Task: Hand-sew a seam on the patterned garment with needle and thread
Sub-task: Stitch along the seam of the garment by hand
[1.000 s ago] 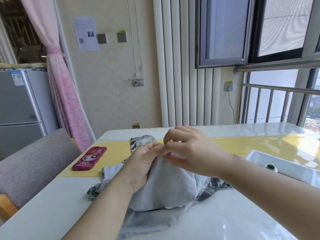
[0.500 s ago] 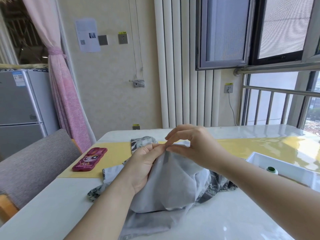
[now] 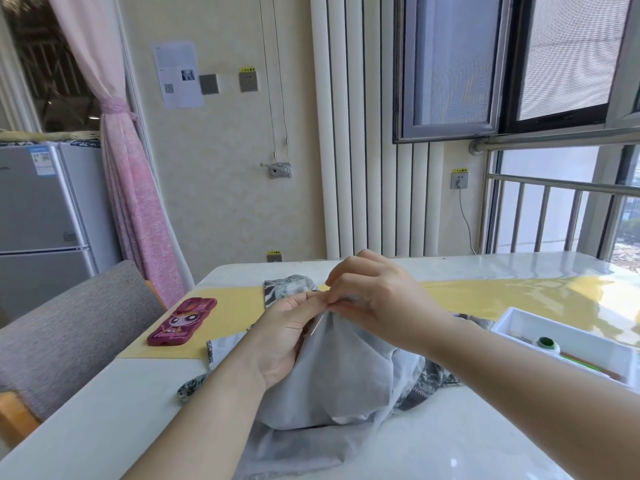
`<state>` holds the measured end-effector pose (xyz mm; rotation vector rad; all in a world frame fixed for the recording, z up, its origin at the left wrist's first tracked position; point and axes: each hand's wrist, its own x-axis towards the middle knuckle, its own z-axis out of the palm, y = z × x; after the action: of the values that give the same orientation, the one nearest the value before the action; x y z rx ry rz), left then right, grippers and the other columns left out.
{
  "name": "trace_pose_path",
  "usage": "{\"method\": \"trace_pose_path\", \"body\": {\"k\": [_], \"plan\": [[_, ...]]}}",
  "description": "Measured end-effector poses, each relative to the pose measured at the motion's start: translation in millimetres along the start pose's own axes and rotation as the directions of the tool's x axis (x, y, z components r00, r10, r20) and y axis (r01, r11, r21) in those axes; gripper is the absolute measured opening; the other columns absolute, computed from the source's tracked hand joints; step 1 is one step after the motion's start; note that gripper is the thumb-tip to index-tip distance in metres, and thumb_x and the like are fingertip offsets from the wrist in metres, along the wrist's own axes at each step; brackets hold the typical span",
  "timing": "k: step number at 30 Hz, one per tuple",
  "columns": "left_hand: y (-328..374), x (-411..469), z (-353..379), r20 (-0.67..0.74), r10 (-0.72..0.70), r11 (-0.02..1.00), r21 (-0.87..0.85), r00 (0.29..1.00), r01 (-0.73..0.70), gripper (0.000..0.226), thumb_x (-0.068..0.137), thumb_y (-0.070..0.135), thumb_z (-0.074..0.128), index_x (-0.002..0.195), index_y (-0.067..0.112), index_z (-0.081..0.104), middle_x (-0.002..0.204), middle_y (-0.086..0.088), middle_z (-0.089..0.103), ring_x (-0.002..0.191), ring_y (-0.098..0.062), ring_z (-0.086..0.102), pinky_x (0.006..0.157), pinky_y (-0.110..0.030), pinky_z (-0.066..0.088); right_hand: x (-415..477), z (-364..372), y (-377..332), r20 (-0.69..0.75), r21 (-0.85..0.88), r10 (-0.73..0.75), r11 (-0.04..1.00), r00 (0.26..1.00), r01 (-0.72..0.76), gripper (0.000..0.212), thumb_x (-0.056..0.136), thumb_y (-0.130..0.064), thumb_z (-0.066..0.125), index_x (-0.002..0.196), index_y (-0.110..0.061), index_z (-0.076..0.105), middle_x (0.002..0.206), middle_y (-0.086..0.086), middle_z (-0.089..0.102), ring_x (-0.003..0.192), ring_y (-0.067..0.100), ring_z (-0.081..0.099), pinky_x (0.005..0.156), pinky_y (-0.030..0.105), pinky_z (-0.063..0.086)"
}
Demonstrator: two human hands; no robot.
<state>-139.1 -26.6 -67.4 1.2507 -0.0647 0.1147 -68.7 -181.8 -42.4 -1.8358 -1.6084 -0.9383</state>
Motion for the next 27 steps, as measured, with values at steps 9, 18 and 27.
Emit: {"method": "trace_pose_path", "body": {"k": [9, 18, 27], "plan": [[1, 2, 1, -0.002, 0.003, 1.0, 0.009, 1.0, -0.003, 0.038, 0.079, 0.023, 0.063, 0.107, -0.004, 0.064, 0.11, -0.022, 0.063, 0.095, -0.023, 0.062, 0.081, -0.025, 0.052, 2, -1, 0, 0.051, 0.12, 0.12, 0.985, 0.991, -0.126, 0.022, 0.088, -0.034, 0.055, 0.09, -0.015, 0.066, 0.1, -0.005, 0.065, 0.09, 0.022, 0.056, 0.079, 0.031, 0.046], [3, -1, 2, 0.025, -0.045, 0.998, -0.045, 0.999, 0.046, 0.027, 0.087, 0.02, 0.059, 0.104, 0.001, 0.069, 0.103, -0.014, 0.069, 0.093, -0.019, 0.067, 0.083, -0.027, 0.054, -1, -1, 4, 0.011, -0.096, -0.108, 0.989, 0.994, 0.108, 0.012, 0.085, -0.017, 0.067, 0.095, -0.011, 0.072, 0.097, 0.001, 0.066, 0.082, 0.025, 0.059, 0.071, 0.038, 0.05], [4, 3, -1, -0.08, -0.102, 0.993, -0.061, 0.992, 0.098, 0.042, 0.08, 0.024, 0.065, 0.113, -0.001, 0.067, 0.11, -0.021, 0.066, 0.101, -0.03, 0.062, 0.097, -0.039, 0.048, 8, -1, -17, -0.048, 0.372, 0.416, 0.851, 0.908, -0.37, 0.008, 0.091, -0.012, 0.06, 0.085, -0.007, 0.062, 0.08, -0.003, 0.071, 0.082, 0.012, 0.067, 0.077, 0.033, 0.054]]}}
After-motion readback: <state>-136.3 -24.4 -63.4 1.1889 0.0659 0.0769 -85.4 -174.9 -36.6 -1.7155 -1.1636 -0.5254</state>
